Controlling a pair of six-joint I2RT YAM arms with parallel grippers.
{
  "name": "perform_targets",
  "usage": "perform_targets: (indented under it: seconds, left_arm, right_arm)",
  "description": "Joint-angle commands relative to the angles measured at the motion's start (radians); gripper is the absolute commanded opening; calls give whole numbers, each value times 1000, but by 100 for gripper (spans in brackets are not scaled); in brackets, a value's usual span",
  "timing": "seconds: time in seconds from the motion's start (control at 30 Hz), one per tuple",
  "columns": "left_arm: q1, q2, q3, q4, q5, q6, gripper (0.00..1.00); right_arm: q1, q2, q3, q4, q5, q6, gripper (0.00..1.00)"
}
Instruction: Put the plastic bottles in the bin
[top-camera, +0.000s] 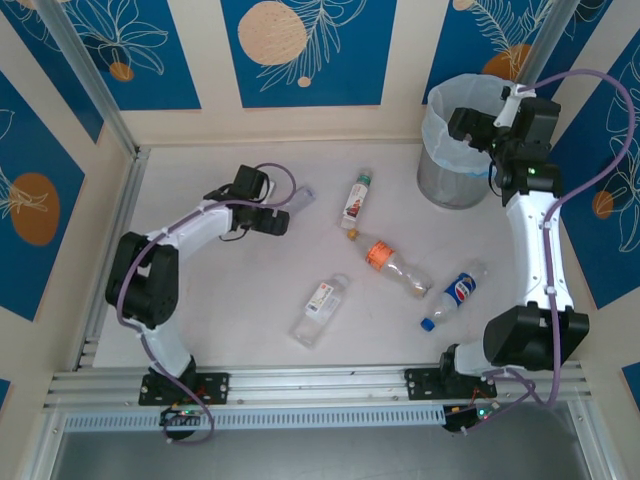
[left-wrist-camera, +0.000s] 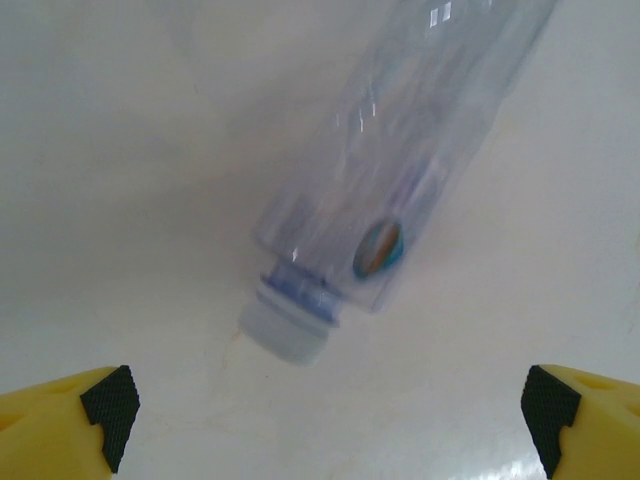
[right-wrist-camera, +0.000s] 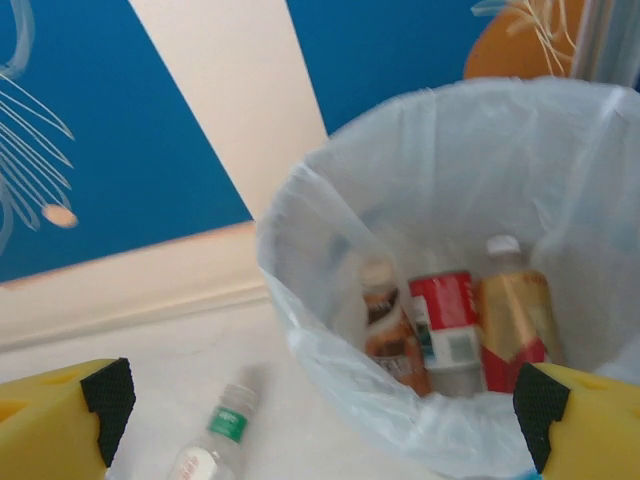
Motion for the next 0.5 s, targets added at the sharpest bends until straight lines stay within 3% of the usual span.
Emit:
perform_targets:
  seconds: [0.0,0.23,0.47]
  left_arm:
    - [19,83,90,-77,40,94,100]
    - [19,178,178,-94,107,185,99]
    - [19,267,265,-140,61,212,98]
  right_arm:
    - [5,-113,-110,16,-100,60,100]
    - [6,-290,-318,25,-142,131,100]
    - [6,-384,-412,-1,-132,158,100]
